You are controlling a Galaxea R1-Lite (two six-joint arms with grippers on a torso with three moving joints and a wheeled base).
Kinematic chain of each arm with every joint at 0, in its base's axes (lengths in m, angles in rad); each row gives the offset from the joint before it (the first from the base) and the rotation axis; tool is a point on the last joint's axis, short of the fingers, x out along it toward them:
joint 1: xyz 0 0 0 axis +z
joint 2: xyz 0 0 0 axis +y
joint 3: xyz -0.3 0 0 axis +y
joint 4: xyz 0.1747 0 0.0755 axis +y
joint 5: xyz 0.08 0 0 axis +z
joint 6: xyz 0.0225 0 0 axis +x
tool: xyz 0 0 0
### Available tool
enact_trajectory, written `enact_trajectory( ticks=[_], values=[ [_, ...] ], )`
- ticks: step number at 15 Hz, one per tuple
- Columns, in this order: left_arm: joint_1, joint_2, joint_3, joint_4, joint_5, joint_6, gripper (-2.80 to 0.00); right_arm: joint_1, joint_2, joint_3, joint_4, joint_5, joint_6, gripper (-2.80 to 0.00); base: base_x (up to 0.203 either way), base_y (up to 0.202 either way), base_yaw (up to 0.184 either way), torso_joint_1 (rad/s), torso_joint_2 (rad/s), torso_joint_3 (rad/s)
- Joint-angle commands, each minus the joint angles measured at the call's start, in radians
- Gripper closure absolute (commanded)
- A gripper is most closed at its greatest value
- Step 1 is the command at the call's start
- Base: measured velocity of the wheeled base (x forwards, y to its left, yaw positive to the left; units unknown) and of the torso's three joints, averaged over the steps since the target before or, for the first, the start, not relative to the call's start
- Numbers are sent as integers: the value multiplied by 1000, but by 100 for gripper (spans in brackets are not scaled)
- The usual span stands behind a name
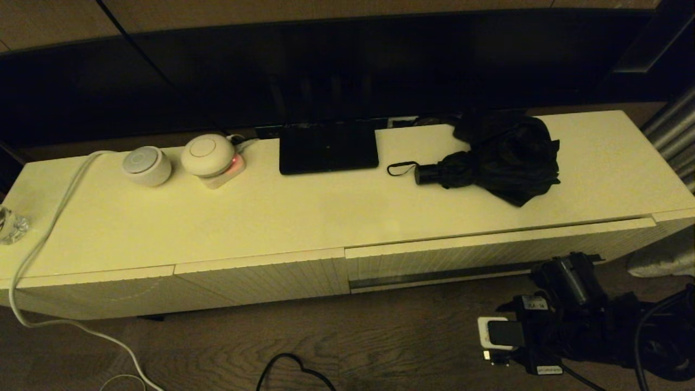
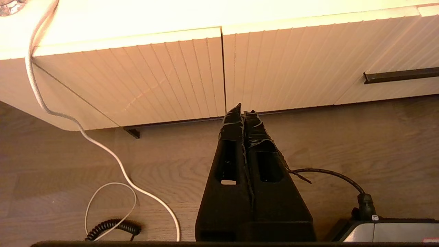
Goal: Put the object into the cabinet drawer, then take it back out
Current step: Open the drawer
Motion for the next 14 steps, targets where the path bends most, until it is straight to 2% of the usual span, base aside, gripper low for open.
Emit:
enact_trajectory(
  ticks=[1, 4, 9, 11, 14],
  values=[
    [0, 0, 2, 0, 0, 0, 0, -6, 20, -1, -2, 37, -38, -280, 0, 0, 0, 0, 0, 0],
    [0, 0, 2, 0, 0, 0, 0, -9, 55, -6, -3, 67, -115, -280, 0, 0, 0, 0, 0, 0],
    [0, 0, 2, 0, 0, 0, 0, -7, 96, -51, -6, 72, -130, -280, 0, 0, 0, 0, 0, 0],
    [0, 0, 2, 0, 0, 0, 0, -11, 96, -75, -14, 71, -171, -280, 0, 0, 0, 0, 0, 0],
    [0, 0, 2, 0, 0, 0, 0, -13, 108, -96, -34, 68, -183, -280, 0, 0, 0, 0, 0, 0]
  ],
)
